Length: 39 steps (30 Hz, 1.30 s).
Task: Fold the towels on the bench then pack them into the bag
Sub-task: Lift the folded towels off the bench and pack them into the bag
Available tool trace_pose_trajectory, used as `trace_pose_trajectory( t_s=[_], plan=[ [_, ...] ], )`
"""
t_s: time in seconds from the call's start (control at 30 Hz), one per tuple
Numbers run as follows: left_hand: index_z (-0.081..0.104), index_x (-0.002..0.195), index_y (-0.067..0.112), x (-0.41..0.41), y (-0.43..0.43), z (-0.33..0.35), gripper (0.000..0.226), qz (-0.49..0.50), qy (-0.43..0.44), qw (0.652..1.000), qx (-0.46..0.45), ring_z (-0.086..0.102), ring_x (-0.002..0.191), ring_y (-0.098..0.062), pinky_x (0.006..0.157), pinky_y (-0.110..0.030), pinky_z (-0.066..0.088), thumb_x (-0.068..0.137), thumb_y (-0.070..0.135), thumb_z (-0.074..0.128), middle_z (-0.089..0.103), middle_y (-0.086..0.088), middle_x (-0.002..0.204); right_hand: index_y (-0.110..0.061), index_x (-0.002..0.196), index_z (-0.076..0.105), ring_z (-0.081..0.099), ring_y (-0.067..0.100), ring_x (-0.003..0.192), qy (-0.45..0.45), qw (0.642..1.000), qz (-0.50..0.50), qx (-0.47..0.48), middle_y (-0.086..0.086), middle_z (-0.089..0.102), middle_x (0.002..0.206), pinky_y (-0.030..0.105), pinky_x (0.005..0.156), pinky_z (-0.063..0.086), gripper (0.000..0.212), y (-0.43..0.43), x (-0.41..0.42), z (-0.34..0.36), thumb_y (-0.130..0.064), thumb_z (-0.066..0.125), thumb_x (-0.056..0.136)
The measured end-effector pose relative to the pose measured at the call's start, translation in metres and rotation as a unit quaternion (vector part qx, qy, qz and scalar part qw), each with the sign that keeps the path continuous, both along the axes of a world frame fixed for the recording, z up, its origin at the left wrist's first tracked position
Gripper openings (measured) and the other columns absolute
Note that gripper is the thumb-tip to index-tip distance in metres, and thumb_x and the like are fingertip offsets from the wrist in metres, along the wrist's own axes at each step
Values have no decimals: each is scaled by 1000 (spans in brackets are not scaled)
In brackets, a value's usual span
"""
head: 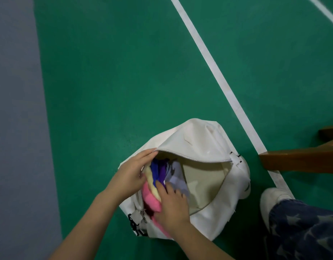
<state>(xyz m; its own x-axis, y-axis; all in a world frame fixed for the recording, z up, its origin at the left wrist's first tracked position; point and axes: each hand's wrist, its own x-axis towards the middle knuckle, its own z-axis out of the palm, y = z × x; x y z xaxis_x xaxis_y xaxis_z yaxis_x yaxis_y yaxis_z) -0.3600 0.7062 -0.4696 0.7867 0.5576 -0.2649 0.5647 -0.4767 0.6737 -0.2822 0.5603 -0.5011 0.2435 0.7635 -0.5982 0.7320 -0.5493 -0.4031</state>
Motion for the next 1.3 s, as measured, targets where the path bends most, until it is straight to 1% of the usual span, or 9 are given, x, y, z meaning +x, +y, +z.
trace_pose_trajectory(
  t_s=[0.1,0.27,0.53,0.67,0.73,0.83,1.03,1.2,1.3],
  plan=[
    [45,137,31,-5,-7,-3,80,4,-5,999,-36,47,105,11,65,-1,35,71,-14,45,34,33,136,-31,147,14,34,27,131,22,1000,4,-18,2,27,150,39,106,31,83,2,4,-4,-24,65,81],
    [40,135,38,11,-6,8,81,6,-26,997,-72,52,76,13,63,-6,37,73,-12,50,33,35,134,-39,141,31,42,22,121,-11,978,-166,127,-8,38,145,33,96,32,70,3,17,-4,-20,60,82],
    [42,140,30,21,-18,5,81,-39,2,998,-49,38,109,-9,60,-1,32,72,-14,44,31,31,135,-33,150,5,26,26,140,137,990,-28,-30,-1,16,157,38,112,28,93,4,19,-28,-35,67,80],
    [41,140,30,22,-15,1,80,-26,10,998,-61,48,99,-2,63,1,31,72,-13,44,30,32,135,-31,145,21,50,18,119,143,966,-195,89,-3,47,137,29,96,43,82,1,14,-26,-22,69,79],
    [39,140,31,24,-12,1,81,-23,23,997,-69,48,94,5,63,-1,32,73,-13,44,30,31,136,-28,139,25,54,15,111,194,950,-238,63,-6,53,128,27,90,46,81,-3,12,-27,-25,74,75],
    [38,141,30,24,-14,-2,78,-39,36,996,-72,42,103,1,62,0,32,75,-12,45,28,31,135,-27,137,27,53,14,112,236,951,-200,19,-8,51,127,25,91,45,89,-7,15,-29,-33,81,67],
    [43,138,30,24,-18,-10,74,-22,36,996,-75,33,110,-10,61,0,31,75,-10,48,32,27,137,-26,144,26,28,12,136,141,981,-115,66,-10,32,146,29,113,22,87,-12,25,-19,-42,72,72],
    [48,131,35,22,-18,-4,63,8,40,995,-95,47,77,21,62,-3,34,79,0,55,38,23,134,-29,141,32,33,10,129,132,986,-77,72,-13,37,140,27,110,24,80,-18,39,-4,-45,72,73],
    [49,125,42,19,-20,3,60,13,42,995,-95,51,71,3,63,-7,36,79,3,57,41,23,132,-31,138,37,39,10,124,134,984,-87,76,-13,43,135,30,106,31,80,-18,45,10,-46,75,70]
  ],
)
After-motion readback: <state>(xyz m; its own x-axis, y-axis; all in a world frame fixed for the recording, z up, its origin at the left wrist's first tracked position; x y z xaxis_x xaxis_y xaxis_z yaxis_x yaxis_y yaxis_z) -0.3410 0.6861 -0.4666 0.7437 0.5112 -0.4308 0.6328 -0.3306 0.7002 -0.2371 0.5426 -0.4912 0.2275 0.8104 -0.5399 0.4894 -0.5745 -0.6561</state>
